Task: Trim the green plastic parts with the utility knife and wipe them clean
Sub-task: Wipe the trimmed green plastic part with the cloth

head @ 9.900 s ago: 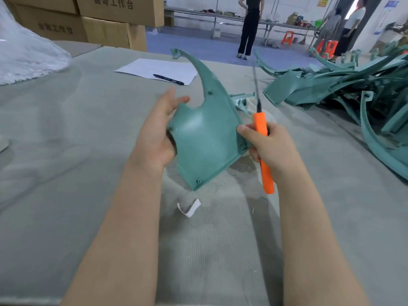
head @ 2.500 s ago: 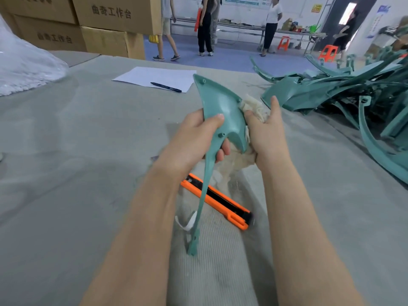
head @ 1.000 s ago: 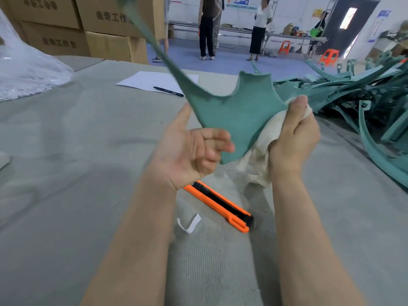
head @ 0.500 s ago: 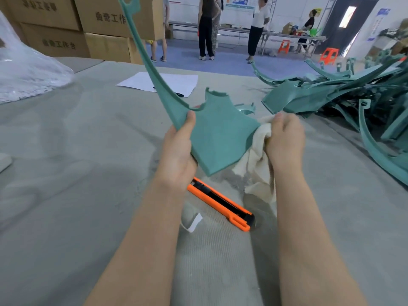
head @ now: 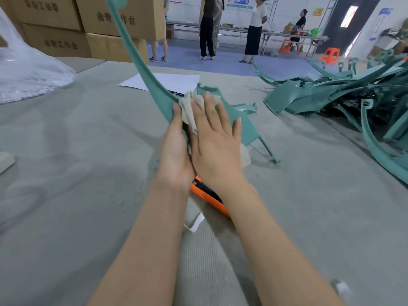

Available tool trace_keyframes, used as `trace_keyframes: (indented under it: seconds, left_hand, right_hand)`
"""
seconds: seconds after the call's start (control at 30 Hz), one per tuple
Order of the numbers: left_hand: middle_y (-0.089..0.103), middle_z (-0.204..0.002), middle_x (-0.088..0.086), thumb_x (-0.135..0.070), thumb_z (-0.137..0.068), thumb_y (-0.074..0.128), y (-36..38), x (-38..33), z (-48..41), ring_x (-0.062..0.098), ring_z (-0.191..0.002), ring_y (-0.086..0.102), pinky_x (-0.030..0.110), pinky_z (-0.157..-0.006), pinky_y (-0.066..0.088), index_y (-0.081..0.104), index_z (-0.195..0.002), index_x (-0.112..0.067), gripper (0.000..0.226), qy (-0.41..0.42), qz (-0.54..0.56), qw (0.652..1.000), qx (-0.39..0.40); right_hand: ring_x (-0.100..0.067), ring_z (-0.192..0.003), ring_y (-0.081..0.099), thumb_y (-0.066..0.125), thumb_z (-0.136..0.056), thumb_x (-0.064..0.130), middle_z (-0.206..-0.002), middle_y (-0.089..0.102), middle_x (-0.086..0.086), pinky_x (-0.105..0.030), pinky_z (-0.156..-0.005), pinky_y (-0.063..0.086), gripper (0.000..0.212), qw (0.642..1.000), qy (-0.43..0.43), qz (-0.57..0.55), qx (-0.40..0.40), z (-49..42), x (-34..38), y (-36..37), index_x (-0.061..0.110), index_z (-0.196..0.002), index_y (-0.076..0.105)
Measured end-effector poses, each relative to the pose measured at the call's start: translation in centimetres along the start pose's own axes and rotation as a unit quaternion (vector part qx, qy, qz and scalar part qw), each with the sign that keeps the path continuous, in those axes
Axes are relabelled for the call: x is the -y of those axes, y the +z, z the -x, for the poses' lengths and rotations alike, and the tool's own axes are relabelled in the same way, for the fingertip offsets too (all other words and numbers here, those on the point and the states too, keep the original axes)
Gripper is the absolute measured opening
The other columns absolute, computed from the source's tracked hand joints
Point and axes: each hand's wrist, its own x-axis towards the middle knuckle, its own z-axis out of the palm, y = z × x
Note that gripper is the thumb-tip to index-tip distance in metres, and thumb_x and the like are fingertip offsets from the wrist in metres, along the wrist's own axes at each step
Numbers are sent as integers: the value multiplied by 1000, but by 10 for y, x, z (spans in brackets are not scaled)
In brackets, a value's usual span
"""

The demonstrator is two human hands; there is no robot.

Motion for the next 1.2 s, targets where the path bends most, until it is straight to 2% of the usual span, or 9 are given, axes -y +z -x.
trace_keyframes:
  seconds: [0.17, 0.27, 0.33, 0.57, 0.7, 0.77, 0.9, 0.97, 1.2]
  left_hand:
    - [69, -118, 10, -54, -99, 31, 1, 1, -4, 21, -106, 67, 36, -92, 54, 61, -125, -11, 59, 31, -64, 997, -16]
    - [70, -103, 6, -60, -96, 32, -6, -1, -7, 19, -91, 70, 30, -77, 58, 63, -106, -13, 57, -1, -42, 999, -7]
    - [69, -100, 6, -62, -95, 33, -8, -2, -6, 21, -94, 69, 31, -80, 58, 61, -106, -13, 57, -18, -31, 999, -8]
    - [66, -123, 12, -54, -99, 32, 0, 6, -9, 21, -110, 65, 36, -97, 50, 59, -126, -7, 60, 4, -94, 995, -43]
    - [74, -82, 2, -55, -98, 34, -9, 7, -12, 12, -75, 71, 23, -63, 57, 64, -92, -14, 52, -11, -84, 995, -54]
    - [74, -85, 1, -55, -98, 35, -7, 7, -12, 12, -78, 71, 24, -69, 58, 66, -95, -15, 50, -17, -89, 994, -68]
    - [69, -116, 10, -52, -99, 38, -2, 9, -12, 23, -107, 66, 40, -101, 48, 62, -124, -9, 55, -11, -110, 991, -78]
    - [68, -119, 10, -54, -98, 38, -4, 9, -14, 25, -110, 65, 42, -104, 45, 60, -127, -10, 57, -8, -116, 990, -85]
    - [75, -96, 3, -49, -99, 41, -16, 10, -18, 12, -86, 72, 25, -76, 56, 67, -107, -11, 47, 1, -107, 988, -115]
  right_hand:
    - [-17, -149, 9, 35, -100, 14, -161, 17, 5, -47, -119, 7, 57, 991, 136, 1, 17, -11, -30, -14, 21, -153, 17]
    - [-22, -148, 14, 34, -93, 14, -157, 30, 6, -48, -118, 1, 55, 1000, 3, 7, 5, 5, -5, -3, 21, -147, 39]
    - [-20, -148, 18, 34, -92, 18, -153, 37, 8, -44, -115, -9, 53, 999, -30, -28, 17, 13, 9, 2, 23, -143, 45]
    - [-11, -149, -2, 29, -102, 19, -161, 7, 16, -56, -116, -5, 54, 991, 123, 40, 43, -9, -20, -8, 27, -154, 16]
    - [-11, -147, 13, 36, -96, 12, -158, 27, 10, -53, -115, -8, 55, 997, 12, -26, 74, 7, 3, 4, 23, -150, 32]
    - [-11, -148, 11, 34, -97, 14, -158, 24, 13, -55, -115, -7, 55, 996, 21, -28, 77, 5, -2, 6, 26, -151, 30]
    - [-10, -148, 4, 26, -103, 22, -162, 8, 14, -59, -117, -1, 53, 984, 149, 4, 97, -20, -27, -3, 25, -154, 14]
    - [-12, -149, 3, 27, -103, 22, -162, 7, 14, -58, -117, -2, 53, 984, 151, 13, 92, -25, -26, -3, 24, -155, 13]
    - [-9, -148, 3, 27, -101, 20, -161, 9, 15, -59, -115, -5, 54, 988, 115, 0, 108, -5, -2, 16, 28, -154, 18]
